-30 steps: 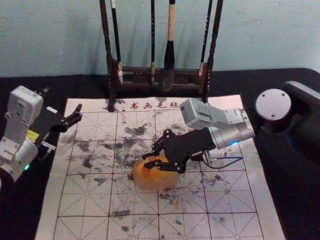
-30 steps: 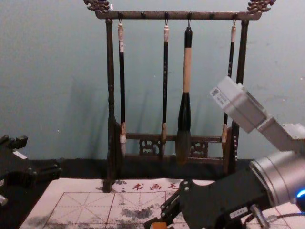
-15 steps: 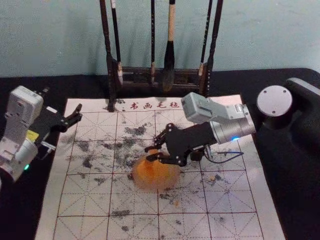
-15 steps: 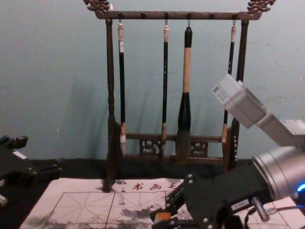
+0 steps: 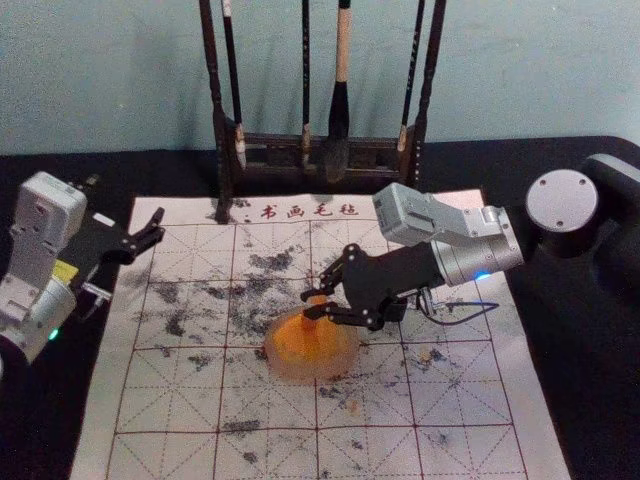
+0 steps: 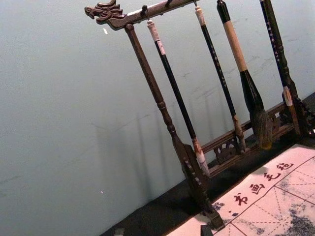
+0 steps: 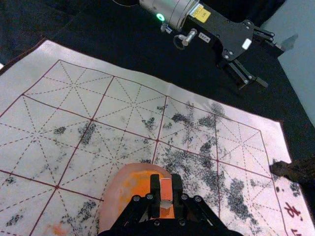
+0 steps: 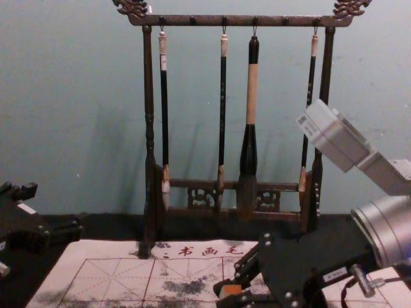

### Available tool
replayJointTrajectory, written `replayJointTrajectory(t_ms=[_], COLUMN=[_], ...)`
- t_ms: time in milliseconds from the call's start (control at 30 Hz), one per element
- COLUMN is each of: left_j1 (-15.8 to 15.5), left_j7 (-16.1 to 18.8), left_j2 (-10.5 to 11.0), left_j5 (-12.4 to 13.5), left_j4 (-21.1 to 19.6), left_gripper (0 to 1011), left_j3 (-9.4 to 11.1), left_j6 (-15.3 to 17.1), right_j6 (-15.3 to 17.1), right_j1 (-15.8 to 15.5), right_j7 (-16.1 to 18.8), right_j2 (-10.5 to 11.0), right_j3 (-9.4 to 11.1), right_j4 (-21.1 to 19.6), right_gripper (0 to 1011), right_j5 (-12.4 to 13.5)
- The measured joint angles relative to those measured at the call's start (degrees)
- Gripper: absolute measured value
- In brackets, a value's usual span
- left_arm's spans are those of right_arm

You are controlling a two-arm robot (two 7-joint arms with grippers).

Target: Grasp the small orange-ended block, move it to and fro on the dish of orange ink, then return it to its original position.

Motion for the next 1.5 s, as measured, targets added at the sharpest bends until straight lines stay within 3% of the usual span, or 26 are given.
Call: replayJointTrajectory(t_ms=[667,833,1200,1500], left_j1=[0.0,0.0,0.0,0.0], left_j7=[0.0,0.0,0.0,0.0], left_j2=[0.0,0.0,0.0,0.0], left_j5=[0.0,0.0,0.0,0.0], left_j4=[0.0,0.0,0.0,0.0], left_gripper=[1001,1001,1001,1001], left_j3=[0.0,0.0,0.0,0.0], left_j6=[0.0,0.0,0.0,0.0], right_j6=[0.3,0.9,3.0,5.1], right_j1=[-0.4,-1.2,-3.4,-6.3], right_j7=[-0.2,-1.1,-3.6,-6.6], right_j2=[0.5,1.6,6.6,12.1], right_j3=[0.3,1.1,3.4,5.8], right_j4=[-0.7,-3.0,-12.9,-21.1], right_gripper=[137,137,136,137], right_j5=[-0.2,0.4,1.8,2.5])
